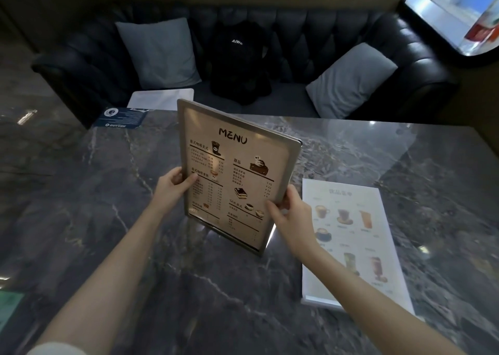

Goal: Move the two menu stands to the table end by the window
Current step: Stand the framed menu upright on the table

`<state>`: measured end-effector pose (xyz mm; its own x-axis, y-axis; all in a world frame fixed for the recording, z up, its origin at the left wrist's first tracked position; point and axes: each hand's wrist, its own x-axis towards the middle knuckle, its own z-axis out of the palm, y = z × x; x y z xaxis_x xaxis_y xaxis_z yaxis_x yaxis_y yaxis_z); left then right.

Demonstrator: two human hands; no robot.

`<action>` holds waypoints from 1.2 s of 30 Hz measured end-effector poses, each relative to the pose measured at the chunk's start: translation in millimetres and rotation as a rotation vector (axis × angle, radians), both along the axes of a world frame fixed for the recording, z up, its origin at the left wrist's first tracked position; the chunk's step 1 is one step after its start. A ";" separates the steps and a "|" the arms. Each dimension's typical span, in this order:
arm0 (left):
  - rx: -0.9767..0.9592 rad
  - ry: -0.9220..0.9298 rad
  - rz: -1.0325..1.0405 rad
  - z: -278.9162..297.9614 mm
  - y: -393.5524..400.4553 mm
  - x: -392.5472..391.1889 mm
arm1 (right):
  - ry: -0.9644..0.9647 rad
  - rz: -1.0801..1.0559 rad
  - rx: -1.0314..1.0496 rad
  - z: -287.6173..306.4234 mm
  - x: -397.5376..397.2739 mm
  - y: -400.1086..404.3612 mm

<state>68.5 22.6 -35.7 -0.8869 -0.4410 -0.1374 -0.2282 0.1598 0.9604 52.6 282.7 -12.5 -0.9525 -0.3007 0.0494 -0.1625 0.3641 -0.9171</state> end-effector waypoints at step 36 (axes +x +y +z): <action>-1.284 0.342 -0.542 -41.2 220.8 49.5 | 0.480 0.041 0.979 -33.5 -2.4 209.1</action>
<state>117.9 243.4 -76.9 -0.8905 0.3027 0.3398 0.3486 0.9337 0.0818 50.2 491.8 -46.1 -0.8861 -0.4432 0.1356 -0.4548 0.8878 -0.0702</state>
